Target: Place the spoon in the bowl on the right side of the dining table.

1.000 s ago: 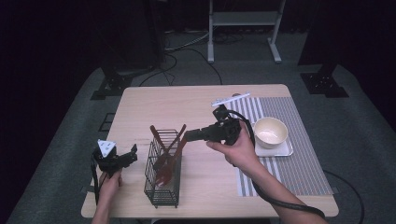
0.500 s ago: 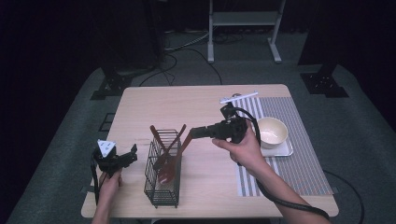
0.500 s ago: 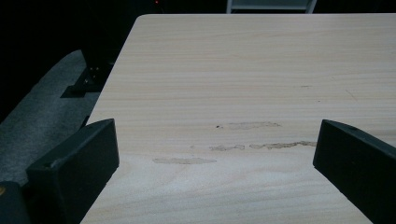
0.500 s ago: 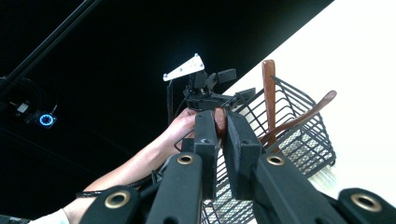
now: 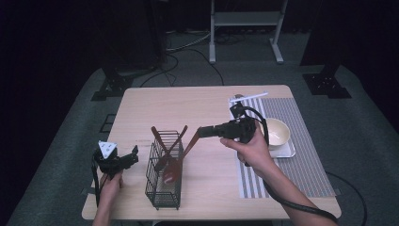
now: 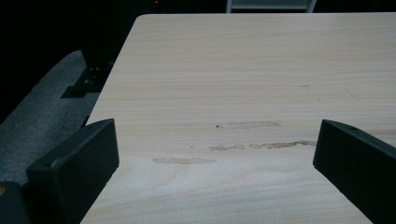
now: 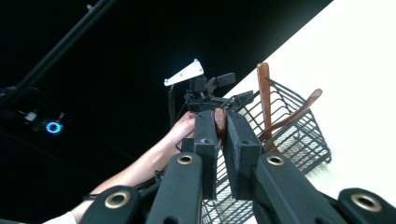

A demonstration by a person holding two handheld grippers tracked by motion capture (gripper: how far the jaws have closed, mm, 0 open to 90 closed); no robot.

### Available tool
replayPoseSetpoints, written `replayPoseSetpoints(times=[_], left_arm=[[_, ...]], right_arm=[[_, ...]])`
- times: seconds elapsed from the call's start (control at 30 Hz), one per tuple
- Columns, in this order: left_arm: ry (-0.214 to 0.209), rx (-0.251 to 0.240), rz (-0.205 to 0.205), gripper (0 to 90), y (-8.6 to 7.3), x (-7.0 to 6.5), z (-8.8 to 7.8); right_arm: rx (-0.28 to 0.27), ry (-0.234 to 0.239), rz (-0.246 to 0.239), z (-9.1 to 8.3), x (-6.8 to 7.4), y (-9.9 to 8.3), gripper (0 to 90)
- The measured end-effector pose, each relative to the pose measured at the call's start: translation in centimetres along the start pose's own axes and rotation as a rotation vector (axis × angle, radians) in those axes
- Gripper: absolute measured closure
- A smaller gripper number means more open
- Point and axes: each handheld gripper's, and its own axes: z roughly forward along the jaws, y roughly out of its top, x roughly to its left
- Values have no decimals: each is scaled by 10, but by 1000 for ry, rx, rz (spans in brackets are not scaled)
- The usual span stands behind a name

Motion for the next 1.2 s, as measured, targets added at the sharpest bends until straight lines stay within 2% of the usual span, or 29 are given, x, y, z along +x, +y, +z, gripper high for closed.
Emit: replayPoseSetpoints(times=[0.23,0.57,0.87,1.2], left_arm=[[-2,2,-5,0,0,0,0],[-3,2,-4,0,0,0,0],[-1,2,1,0,0,0,0],[-3,2,-1,0,0,0,0]], right_arm=[[-12,12,21,-5,-4,-2,834],[-21,-10,30,-16,-8,-3,834],[-40,-22,64,-32,-18,-7,833],[-39,-30,73,-38,-24,-13,834]])
